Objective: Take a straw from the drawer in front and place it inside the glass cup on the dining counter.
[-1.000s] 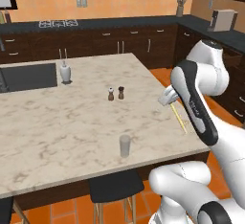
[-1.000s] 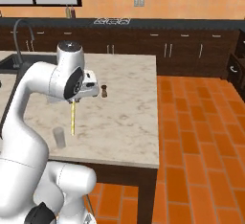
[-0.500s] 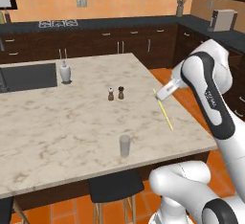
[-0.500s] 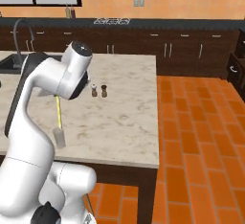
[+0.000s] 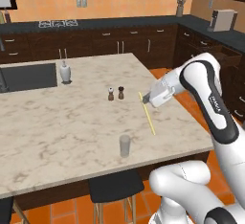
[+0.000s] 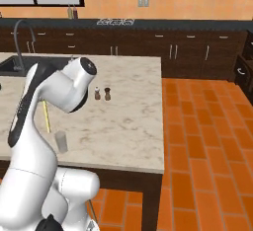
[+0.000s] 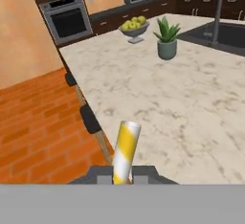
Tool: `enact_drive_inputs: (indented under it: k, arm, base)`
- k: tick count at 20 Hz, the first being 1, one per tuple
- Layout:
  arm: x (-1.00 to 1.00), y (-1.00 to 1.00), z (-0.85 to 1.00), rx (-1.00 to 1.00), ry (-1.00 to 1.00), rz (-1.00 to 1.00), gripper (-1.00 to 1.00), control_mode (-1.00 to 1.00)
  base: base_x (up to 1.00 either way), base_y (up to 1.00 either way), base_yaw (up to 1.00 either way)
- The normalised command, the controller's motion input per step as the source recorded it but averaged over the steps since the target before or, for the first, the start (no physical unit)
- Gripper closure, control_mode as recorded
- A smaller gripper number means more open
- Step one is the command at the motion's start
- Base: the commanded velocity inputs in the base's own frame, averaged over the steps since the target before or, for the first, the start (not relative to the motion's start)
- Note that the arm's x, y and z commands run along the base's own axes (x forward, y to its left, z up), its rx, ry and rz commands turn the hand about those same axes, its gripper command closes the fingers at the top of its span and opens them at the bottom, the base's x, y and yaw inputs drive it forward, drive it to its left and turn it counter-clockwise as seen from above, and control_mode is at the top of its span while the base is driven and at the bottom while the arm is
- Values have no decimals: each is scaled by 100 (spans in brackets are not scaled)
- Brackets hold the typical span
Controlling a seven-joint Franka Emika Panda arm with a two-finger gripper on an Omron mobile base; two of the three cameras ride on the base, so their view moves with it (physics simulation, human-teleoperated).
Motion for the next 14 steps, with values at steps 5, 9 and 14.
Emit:
enact_drive_inputs:
  k: [5,9,14]
  arm:
    - [2,19,-9,19,-12,15,100,-100]
    - [44,1,-22,13,0,10,100,-100]
    - [25,9,-25,7,-2,9,100,-100]
  base:
    - [0,0,0]
    - [0,0,0]
    - [0,0,0]
